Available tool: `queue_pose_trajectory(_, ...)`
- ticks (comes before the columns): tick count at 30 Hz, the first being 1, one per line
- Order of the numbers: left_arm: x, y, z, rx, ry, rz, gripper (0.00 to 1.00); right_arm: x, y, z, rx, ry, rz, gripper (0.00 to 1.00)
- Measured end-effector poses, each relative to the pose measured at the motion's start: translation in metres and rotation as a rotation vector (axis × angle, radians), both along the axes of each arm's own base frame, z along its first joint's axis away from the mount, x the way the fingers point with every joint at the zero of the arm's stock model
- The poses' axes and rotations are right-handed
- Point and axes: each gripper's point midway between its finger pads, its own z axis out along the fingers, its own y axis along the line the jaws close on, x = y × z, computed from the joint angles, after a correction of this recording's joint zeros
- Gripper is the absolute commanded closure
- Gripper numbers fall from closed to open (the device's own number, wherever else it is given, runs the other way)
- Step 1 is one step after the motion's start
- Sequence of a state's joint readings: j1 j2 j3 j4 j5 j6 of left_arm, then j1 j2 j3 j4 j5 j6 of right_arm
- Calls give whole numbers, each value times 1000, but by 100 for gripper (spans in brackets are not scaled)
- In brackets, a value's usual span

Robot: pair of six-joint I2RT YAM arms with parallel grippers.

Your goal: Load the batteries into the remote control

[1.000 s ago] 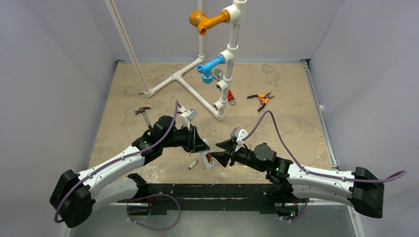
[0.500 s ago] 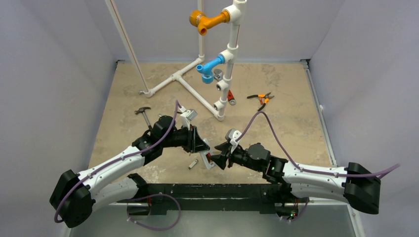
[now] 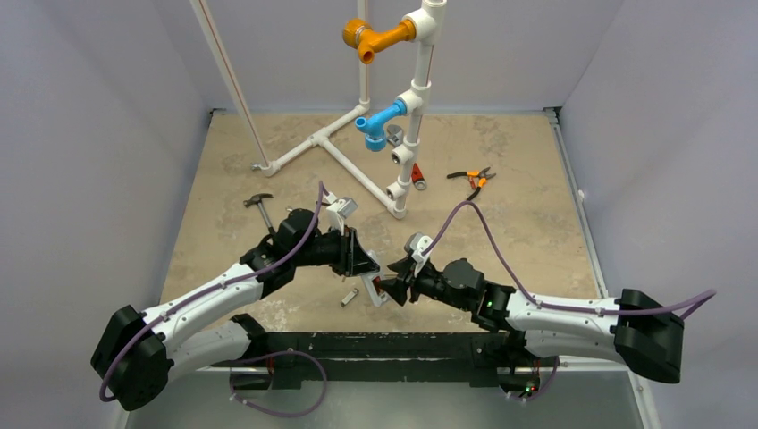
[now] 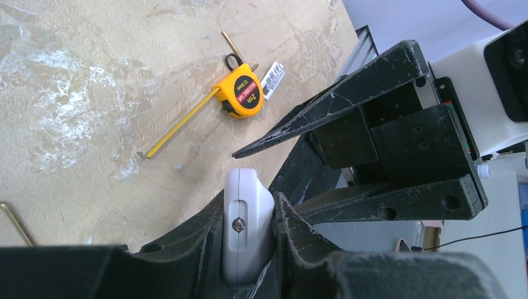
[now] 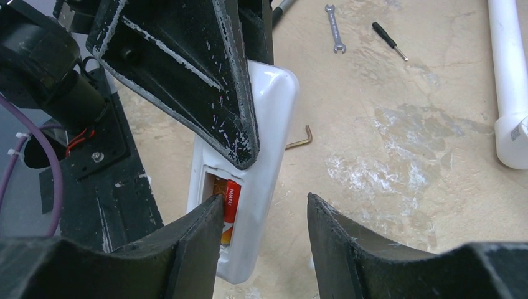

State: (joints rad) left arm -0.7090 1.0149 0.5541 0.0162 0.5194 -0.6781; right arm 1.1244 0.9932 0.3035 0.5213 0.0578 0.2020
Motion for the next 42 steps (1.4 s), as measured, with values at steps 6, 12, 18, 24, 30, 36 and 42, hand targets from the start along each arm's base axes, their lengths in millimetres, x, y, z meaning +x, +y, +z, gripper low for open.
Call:
queue_pose_trajectory(6,0,0,0,1,-1,2,100,1,2,1,6,-2,0,57)
queue_pose_trajectory(12,4,1,0,4,-7,18,100,2,4,1,4,2,-4,67)
queue_pose_trajectory(18,7,2,-1,9,-14,33,100,3,5,2,-1,4,-9,77)
queue_pose_trajectory(24,10,3,-2,18,-23,48,100,7,5,3,-4,-2,-26,59)
queue_pose_trajectory(30,8,2,-1,12,-14,39,100,10,-2,6,-31,-28,-41,51)
queue_pose_trajectory(36,8,0,-8,24,14,41,100,11,-19,44,57,-71,-93,47)
queue_pose_trajectory(42,9,-1,-12,33,35,41,100,48,-64,41,-46,71,-410,46)
